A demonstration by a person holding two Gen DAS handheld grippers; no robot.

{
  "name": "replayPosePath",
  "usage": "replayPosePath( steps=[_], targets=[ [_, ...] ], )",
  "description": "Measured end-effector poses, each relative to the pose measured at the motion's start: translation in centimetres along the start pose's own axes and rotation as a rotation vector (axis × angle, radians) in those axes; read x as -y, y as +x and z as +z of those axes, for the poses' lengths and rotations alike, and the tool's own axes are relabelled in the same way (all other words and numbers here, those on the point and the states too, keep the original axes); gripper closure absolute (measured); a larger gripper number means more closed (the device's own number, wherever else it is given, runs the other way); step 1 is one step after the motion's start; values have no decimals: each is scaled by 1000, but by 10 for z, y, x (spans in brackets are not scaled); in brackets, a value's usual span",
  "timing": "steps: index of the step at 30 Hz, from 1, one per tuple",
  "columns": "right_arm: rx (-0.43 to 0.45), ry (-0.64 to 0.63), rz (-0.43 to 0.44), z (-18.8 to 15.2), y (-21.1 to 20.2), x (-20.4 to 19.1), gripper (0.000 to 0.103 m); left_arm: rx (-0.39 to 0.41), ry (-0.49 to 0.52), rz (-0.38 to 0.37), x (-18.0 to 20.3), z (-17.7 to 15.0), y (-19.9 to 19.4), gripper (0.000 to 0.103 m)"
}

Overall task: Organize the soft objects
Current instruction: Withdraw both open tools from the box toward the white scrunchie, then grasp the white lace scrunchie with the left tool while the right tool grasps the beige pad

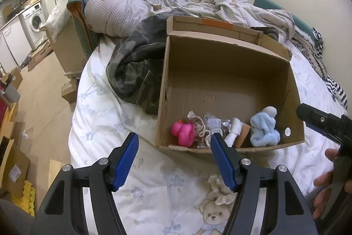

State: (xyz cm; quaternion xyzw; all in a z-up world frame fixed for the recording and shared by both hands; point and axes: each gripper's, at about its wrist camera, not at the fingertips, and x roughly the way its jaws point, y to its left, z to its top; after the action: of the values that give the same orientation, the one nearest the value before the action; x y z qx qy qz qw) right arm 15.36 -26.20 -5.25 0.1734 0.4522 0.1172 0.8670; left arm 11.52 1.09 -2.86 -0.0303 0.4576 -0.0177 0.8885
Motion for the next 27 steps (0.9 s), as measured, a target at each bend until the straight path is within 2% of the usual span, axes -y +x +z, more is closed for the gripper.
replayPosePath(
  steps=[5,9,16,20,24,27],
  targets=[
    [-34,12,-13,-14,-1,0,0,-14,6,-3,3,-6,-1,38],
    [-94,-28,15,-25,2,-5,0,-29,14,-5,5,-9,1,38],
    [-185,-55,-34,-40,5,5,0,-59,17,-5,9,-11,8,38],
    [-207,-33,-51,-43,3,17,0,-120,51,-56,18,-19,20,38],
    [-215,-7,-112,-45,-1,33,0,-180,57,-118,30,-25,33,38],
    [-222,43,-150,-45,-2,50,0,-255,66,-167,38,-32,47,38]
  ],
)
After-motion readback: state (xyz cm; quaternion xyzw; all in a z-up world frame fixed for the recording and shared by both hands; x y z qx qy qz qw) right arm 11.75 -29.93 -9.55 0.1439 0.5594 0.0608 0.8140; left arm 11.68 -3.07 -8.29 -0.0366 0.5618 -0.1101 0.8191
